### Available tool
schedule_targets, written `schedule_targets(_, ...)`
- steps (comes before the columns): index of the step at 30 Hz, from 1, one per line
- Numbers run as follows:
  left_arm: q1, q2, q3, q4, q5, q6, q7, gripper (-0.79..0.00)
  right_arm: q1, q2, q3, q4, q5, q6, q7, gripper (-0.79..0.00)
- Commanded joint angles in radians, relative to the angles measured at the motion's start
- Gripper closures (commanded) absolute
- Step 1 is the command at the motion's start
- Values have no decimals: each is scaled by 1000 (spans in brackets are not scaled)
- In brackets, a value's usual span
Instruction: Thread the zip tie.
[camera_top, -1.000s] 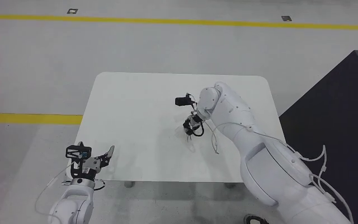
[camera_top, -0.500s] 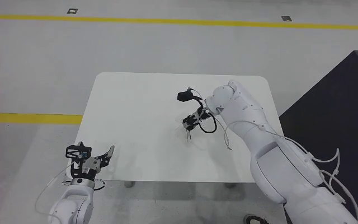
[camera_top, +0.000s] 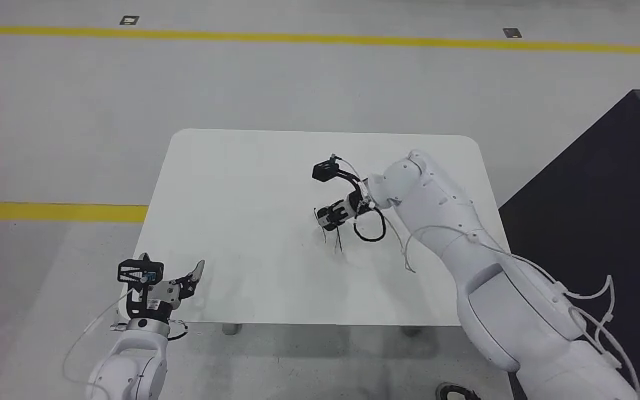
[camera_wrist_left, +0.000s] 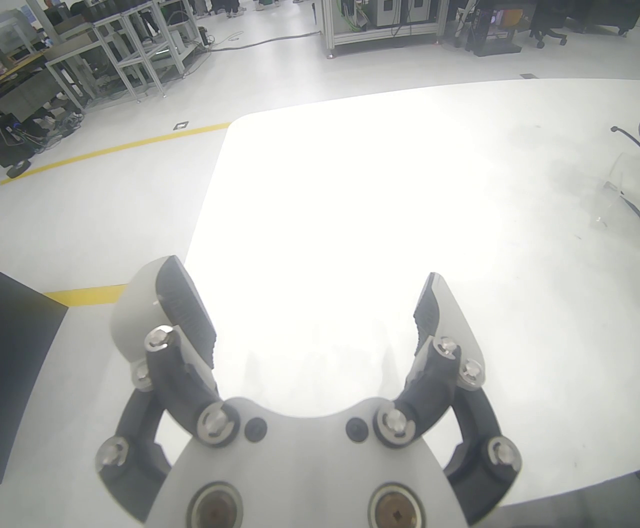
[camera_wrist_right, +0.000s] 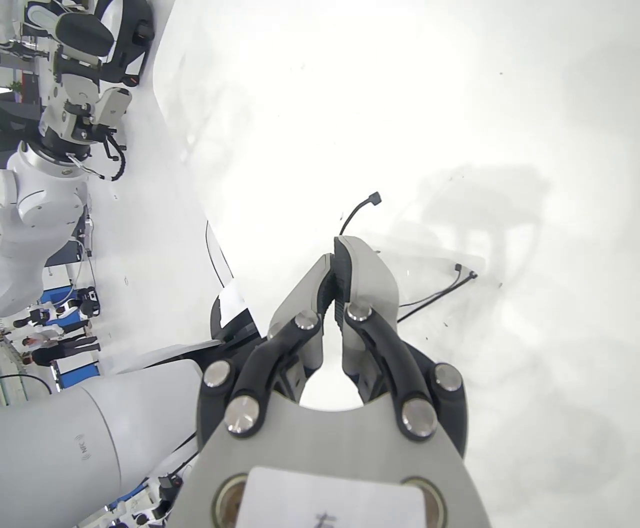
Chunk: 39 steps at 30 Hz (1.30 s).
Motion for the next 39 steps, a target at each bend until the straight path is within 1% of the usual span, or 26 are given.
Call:
schedule_targets(1, 0, 0, 0, 0, 0, 0, 0, -785, 0, 0, 0, -1, 0, 0, 0, 0)
schedule_targets(8, 0, 0, 0, 0, 0, 0, 0, -785, 0, 0, 0, -1, 0, 0, 0, 0)
schedule_targets(11, 0, 0, 0, 0, 0, 0, 0, -785, -35, 9, 3, -49, 19, -29, -29, 0)
schedule_targets(14, 0, 0, 0, 0, 0, 0, 0, -785, -67, 36, 5, -95, 89, -53, -53, 0)
schedule_targets(16, 0, 0, 0, 0, 0, 0, 0, -785, -87, 64, -5, -143, 153, -62, -62, 0)
schedule_targets(18, 0, 0, 0, 0, 0, 0, 0, -785, -109, 102, -28, -216, 229, -68, -68, 0)
schedule_targets(19, 0, 0, 0, 0, 0, 0, 0, -785, -112, 109, -33, -228, 243, -67, -67, 0)
schedule_targets(39, 0, 0, 0, 0, 0, 0, 0, -785, -112, 109, -33, -228, 243, -67, -67, 0)
